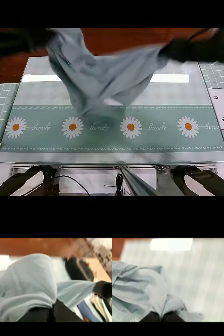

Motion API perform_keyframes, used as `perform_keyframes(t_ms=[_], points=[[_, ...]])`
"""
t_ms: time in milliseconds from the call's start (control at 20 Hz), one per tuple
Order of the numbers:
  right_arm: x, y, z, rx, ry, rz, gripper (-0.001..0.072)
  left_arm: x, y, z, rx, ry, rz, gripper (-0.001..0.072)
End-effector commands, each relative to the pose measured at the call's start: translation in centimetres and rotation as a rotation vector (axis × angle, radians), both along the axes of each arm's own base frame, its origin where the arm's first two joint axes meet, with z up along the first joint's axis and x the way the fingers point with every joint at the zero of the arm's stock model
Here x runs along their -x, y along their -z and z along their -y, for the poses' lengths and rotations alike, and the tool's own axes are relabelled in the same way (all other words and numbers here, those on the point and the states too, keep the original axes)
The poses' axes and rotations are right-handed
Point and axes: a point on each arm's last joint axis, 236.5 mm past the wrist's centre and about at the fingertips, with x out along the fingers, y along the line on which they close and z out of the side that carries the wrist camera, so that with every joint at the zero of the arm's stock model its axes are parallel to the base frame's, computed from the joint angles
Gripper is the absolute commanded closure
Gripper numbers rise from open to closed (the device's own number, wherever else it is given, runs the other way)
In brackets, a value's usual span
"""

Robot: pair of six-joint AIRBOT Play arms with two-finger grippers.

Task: Fold the shirts.

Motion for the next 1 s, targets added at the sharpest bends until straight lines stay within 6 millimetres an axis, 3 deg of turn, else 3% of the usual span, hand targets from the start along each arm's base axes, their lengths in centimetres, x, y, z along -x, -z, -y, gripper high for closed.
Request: perform_keyframes(t_ms=[0,100,200,350,450,600,700,850,950], points=[[5.4,-15.9,3.7,0.097,0.045,0.35,0.0682,5.1,-14.4,-2.9,0.002,-0.128,0.337,0.0687],[10.2,-20.4,3.8,0.149,0.036,0.48,0.0682,8.8,-19.3,-4.2,-0.059,-0.207,0.486,0.0687],[14.5,-22.1,4.3,0.192,0.048,0.554,0.0682,11.9,-22.3,-5.5,-0.135,-0.32,0.572,0.0687],[19.9,-21.1,6.6,0.299,0.123,0.557,0.0682,15.6,-23.6,-7.6,-0.31,-0.522,0.655,0.0687],[22.0,-18.4,8.6,0.345,0.196,0.479,0.0682,16.8,-22.7,-8.6,-0.405,-0.614,0.628,0.0687],[23.2,-9.7,12.7,0.426,0.325,0.19,0.0682,16.1,-18.8,-9.2,-0.48,-0.599,0.505,0.0687],[22.7,-3.3,13.2,0.423,0.333,0.025,0.0682,13.8,-14.4,-8.0,-0.444,-0.481,0.389,0.0687],[20.4,6.3,11.2,0.355,0.264,-0.169,0.0682,9.5,-4.6,-5.3,-0.393,-0.283,0.144,0.0687],[18.7,12.1,9.6,0.291,0.221,-0.276,0.0682,7.4,3.2,-2.8,-0.38,-0.152,-0.045,0.0687]])
